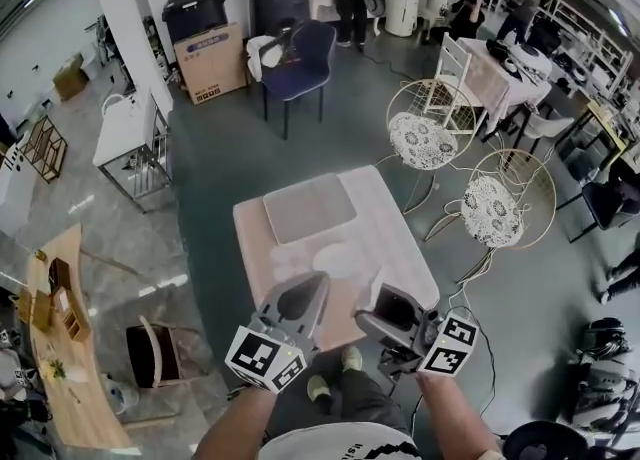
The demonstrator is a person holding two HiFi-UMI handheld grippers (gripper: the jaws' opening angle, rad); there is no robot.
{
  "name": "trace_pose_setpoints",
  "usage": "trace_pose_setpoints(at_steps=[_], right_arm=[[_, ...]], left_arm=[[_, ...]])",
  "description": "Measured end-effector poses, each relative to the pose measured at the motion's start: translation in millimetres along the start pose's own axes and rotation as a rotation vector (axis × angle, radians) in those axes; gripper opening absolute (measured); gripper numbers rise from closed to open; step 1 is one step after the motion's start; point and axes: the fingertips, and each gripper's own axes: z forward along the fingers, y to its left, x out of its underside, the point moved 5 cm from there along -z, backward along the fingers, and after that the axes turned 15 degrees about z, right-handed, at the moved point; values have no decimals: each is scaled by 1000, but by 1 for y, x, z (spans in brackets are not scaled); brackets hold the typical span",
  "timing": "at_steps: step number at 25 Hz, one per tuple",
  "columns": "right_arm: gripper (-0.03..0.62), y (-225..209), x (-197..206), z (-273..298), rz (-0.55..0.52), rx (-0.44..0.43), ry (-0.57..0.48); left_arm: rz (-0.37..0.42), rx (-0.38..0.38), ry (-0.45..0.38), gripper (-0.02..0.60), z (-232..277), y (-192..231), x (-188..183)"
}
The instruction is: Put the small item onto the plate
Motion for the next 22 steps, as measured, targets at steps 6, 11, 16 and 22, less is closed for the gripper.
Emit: trace_pose_setpoints(at_steps=[6, 11, 16, 22], right_arm=[[276, -72, -11, 16, -39, 59, 96], [276, -131, -13, 31, -61, 80, 202], [276, -194, -6, 41, -91, 76, 354], [276, -269, 24, 44, -201, 101, 544]], left_arm=[[-17, -26, 22, 6, 41, 27, 40], [-40, -77, 70, 5, 70, 53, 80], [-70, -155, 105, 6, 91, 76, 119], [-90, -184, 145, 6, 97, 89, 177]])
